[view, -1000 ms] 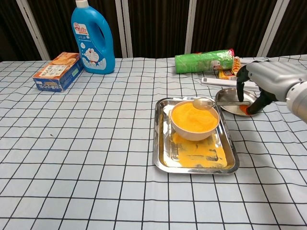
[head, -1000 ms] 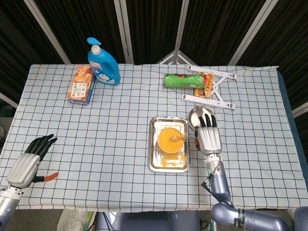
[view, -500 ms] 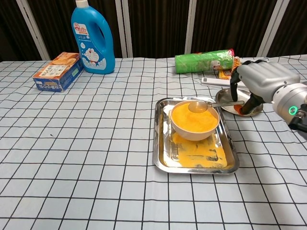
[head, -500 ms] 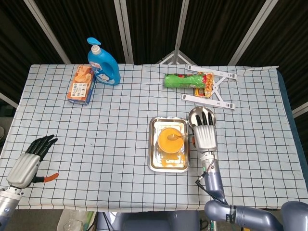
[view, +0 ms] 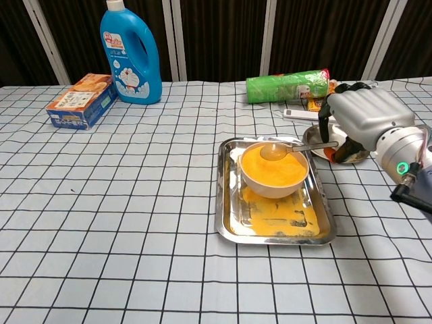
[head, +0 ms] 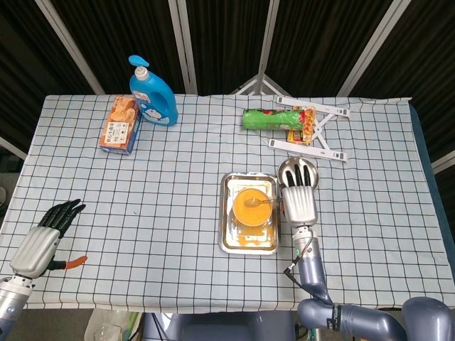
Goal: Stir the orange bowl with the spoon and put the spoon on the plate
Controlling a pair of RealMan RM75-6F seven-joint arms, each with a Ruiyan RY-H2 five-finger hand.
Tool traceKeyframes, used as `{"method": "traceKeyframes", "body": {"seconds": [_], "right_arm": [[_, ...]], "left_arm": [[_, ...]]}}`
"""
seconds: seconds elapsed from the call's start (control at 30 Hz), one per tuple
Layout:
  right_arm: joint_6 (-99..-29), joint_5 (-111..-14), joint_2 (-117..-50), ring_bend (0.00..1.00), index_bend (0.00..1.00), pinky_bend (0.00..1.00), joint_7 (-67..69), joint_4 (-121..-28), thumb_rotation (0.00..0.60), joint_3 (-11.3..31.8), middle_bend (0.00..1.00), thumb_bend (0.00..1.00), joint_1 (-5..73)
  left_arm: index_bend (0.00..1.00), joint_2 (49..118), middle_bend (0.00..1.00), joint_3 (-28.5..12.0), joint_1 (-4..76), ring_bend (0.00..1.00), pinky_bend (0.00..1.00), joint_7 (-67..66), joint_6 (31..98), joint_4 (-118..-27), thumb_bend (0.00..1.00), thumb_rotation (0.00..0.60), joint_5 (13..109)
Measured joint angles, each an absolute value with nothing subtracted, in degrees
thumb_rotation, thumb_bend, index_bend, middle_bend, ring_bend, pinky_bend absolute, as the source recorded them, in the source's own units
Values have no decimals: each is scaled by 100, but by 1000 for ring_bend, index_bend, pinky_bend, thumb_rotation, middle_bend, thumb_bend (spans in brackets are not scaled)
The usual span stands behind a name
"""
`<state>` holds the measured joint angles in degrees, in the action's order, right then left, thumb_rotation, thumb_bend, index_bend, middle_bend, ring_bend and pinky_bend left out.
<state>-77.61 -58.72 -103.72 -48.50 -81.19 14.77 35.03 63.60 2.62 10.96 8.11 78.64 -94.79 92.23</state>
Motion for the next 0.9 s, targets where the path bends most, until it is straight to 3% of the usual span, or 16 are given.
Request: {"method": "traceKeyframes", "body": {"seconds": [0.5, 0.73, 0.9], "right_arm": [[-7822, -5911, -10489, 0, 448, 0, -4707, -7999, 600, 1442, 220, 425, 3425], [-7872, -5924, -10441, 0, 252, 0, -4736, -8138, 600, 1389, 220, 426, 3356], [-7881, -5918, -10365, 0, 241, 0, -4778, -8329, 600, 1342, 219, 425, 3306]], "left_arm": [[0, 6357, 0, 266, 1097, 0, 0, 810, 7867, -9478, 0, 600, 9228], [0, 6363, 0, 264, 1089, 0, 0, 789, 7880, -9481, 0, 600, 9226], [0, 6365, 0, 265, 1089, 0, 0, 777, 7877, -9482, 0, 600, 9223]]}}
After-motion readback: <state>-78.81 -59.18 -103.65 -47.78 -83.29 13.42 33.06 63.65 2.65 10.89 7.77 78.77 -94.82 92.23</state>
